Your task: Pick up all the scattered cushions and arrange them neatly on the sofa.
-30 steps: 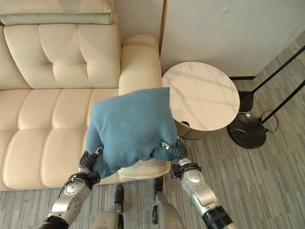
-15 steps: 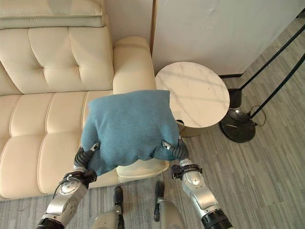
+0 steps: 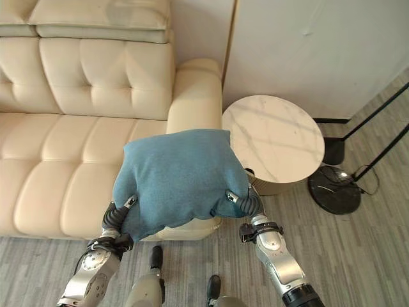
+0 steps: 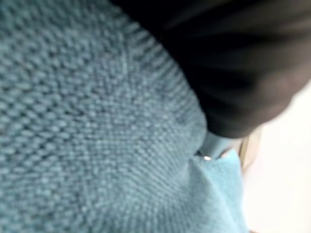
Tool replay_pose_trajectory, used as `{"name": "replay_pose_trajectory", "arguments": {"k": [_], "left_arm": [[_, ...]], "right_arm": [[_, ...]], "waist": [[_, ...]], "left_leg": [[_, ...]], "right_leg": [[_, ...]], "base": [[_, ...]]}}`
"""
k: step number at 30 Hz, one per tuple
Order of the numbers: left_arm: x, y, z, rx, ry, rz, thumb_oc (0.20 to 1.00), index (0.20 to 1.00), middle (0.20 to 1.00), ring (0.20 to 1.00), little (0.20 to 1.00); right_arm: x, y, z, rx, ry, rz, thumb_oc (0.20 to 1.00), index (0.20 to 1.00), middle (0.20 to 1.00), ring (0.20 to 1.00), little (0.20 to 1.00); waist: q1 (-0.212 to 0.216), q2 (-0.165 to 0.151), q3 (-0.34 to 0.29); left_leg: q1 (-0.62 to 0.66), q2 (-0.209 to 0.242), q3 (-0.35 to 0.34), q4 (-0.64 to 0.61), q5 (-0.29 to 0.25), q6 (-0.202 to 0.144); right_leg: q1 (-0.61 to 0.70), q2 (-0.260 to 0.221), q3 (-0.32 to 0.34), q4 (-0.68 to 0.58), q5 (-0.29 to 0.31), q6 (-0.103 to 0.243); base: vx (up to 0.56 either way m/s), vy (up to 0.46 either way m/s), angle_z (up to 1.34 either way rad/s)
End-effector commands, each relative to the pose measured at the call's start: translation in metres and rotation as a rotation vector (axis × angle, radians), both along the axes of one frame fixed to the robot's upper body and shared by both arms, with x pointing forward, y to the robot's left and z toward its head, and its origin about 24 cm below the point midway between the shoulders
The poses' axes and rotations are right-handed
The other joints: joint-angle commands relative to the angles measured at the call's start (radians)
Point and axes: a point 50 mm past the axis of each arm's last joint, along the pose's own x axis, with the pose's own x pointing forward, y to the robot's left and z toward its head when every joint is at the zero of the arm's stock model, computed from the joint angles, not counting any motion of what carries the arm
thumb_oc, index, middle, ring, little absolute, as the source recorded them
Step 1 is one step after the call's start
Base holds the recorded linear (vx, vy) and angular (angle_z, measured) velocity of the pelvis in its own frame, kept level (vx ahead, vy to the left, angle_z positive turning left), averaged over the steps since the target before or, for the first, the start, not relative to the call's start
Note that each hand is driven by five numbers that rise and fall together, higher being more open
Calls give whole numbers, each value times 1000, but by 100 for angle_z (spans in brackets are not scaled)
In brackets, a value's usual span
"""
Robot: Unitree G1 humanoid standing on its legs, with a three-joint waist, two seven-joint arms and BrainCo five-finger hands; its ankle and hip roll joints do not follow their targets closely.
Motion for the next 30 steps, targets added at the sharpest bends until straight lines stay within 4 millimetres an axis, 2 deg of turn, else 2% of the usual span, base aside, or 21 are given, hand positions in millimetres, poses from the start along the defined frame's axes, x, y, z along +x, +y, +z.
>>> {"name": "replay_pose_trajectory", "arguments": {"k": [1, 2, 3, 5, 6, 7, 9, 12, 13, 14, 18, 19, 21, 23, 24, 25, 26, 27, 29, 30], "left_arm": [[21, 3, 74, 65, -380, -29, 200, 200, 200, 200, 200], [19, 3, 80, 80, -412, -31, 200, 200, 200, 200, 200], [18, 3, 82, 92, -424, -28, 200, 200, 200, 200, 200], [17, 3, 84, 102, -437, -17, 200, 200, 200, 200, 200], [17, 3, 84, 102, -436, -17, 200, 200, 200, 200, 200], [17, 3, 85, 104, -442, -15, 200, 200, 200, 200, 200], [17, 0, 84, 88, -442, -20, 200, 200, 200, 200, 200], [15, -3, 82, 70, -436, -38, 200, 200, 200, 200, 200], [13, -3, 79, 59, -421, -41, 200, 200, 200, 200, 200], [10, -1, 74, 72, -397, -48, 200, 200, 200, 200, 200], [8, 2, 66, 98, -356, -64, 200, 200, 200, 200, 200], [8, 2, 66, 99, -356, -64, 200, 200, 200, 200, 200], [8, 5, 65, 114, -350, -58, 200, 200, 200, 200, 200], [10, 7, 66, 139, -348, -57, 200, 200, 200, 200, 200], [10, 7, 66, 139, -348, -57, 200, 200, 200, 200, 200], [12, 6, 68, 146, -353, -56, 200, 200, 200, 200, 200], [13, 6, 68, 147, -354, -56, 200, 200, 200, 200, 200], [16, 5, 70, 158, -360, -57, 200, 200, 200, 200, 200], [17, 4, 72, 167, -365, -58, 200, 200, 200, 200, 200], [18, 1, 70, 163, -360, -64, 200, 200, 200, 200, 200]], "right_arm": [[5, 27, 65, 155, -331, 106, 200, 200, 200, 200, 200], [4, 25, 70, 163, -358, 101, 200, 200, 200, 200, 200], [3, 23, 72, 170, -369, 97, 200, 200, 200, 200, 200], [0, 19, 73, 178, -381, 81, 200, 200, 200, 200, 200], [0, 19, 73, 178, -380, 81, 200, 200, 200, 200, 200], [0, 15, 73, 174, -386, 69, 200, 200, 200, 200, 200], [-3, 9, 71, 173, -379, 47, 200, 200, 200, 200, 200], [-7, 3, 71, 181, -380, 27, 200, 200, 200, 200, 200], [-9, 1, 68, 191, -369, 15, 200, 200, 200, 200, 200], [-10, 2, 65, 208, -356, 21, 200, 200, 200, 200, 200], [-8, 7, 60, 238, -328, 26, 200, 200, 200, 200, 200], [-8, 7, 60, 239, -328, 26, 200, 200, 200, 200, 200], [-7, 10, 60, 249, -325, 35, 200, 200, 200, 200, 200], [-5, 14, 61, 261, -327, 39, 200, 200, 200, 200, 200], [-5, 14, 61, 261, -328, 39, 200, 200, 200, 200, 200], [-6, 15, 61, 271, -332, 26, 200, 200, 200, 200, 200], [-5, 15, 61, 271, -333, 25, 200, 200, 200, 200, 200], [-6, 15, 61, 278, -336, 11, 200, 200, 200, 200, 200], [-6, 15, 61, 287, -339, 4, 200, 200, 200, 200, 200], [-8, 15, 56, 299, -318, -5, 200, 200, 200, 200, 200]], "waist": [[-25, -97, -52], [-40, -96, -64], [-48, -90, -70], [-65, -79, -82], [-65, -78, -82], [-76, -74, -84], [-96, -66, -88], [-116, -48, -102], [-122, -37, -111], [-119, -31, -122], [-107, -52, -133], [-107, -54, -133], [-97, -70, -130], [-83, -93, -125], [-83, -95, -125], [-80, -100, -118], [-81, -102, -118], [-84, -100, -107], [-91, -101, -100], [-119, -90, -90]], "left_leg": [[2, -73, 57, 88, -211, 39], [56, -40, 83, 97, -242, 34], [89, -20, 103, 90, -250, 29], [132, 23, 149, 63, -240, 14], [133, 23, 148, 61, -239, 14], [149, 49, 184, 52, -232, 5], [177, 94, 227, 52, -219, -26], [207, 111, 290, 4, -216, -48], [217, 103, 327, -48, -203, -48], [239, 86, 329, -100, -206, -45], [236, 33, 300, -108, -247, -14], [237, 32, 300, -107, -247, -13], [237, 10, 293, -106, -263, 4], [228, -34, 267, -102, -287, 35], [228, -36, 267, -102, -287, 36], [226, -68, 243, -103, -302, 57], [226, -71, 243, -103, -303, 59], [230, -103, 214, -108, -314, 80], [232, -117, 204, -109, -322, 92], [235, -126, 179, -114, -313, 104]], "right_leg": [[-17, -35, 3, -49, -43, 27], [-19, -48, -26, -60, -40, 27], [-18, -53, -44, -60, -43, 28], [-14, -65, -84, -66, -41, 29], [-13, -65, -85, -67, -41, 29], [-15, -76, -108, -65, -38, 30], [2, -93, -145, -65, -50, 35], [14, -116, -205, -75, -37, 45], [20, -129, -238, -81, -19, 56], [28, -136, -253, -84, -6, 68], [31, -168, -258, -86, 26, 95], [31, -169, -258, -85, 26, 96], [33, -186, -253, -82, 37, 109], [27, -218, -240, -63, 50, 131], [26, -220, -240, -61, 49, 133], [14, -247, -218, -20, 51, 143], [11, -250, -218, -15, 49, 145], [-13, -281, -185, 73, 73, 152], [-33, -291, -157, 127, 81, 156], [-98, -208, -55, 163, 62, 121]], "base": [[-123, -18, 52], [-92, 35, 53], [-76, 71, 69], [-42, 79, 53], [-49, 87, 52], [-60, 85, 71], [3, 126, 80], [-17, 190, 129], [10, 338, 129], [45, 434, 112], [53, 248, 55], [42, 148, 16], [52, 228, 3], [43, 254, 3], [38, 248, 9], [31, 186, 14], [68, 368, 16], [56, 251, 29], [45, 226, 45], [68, 171, 68]]}}
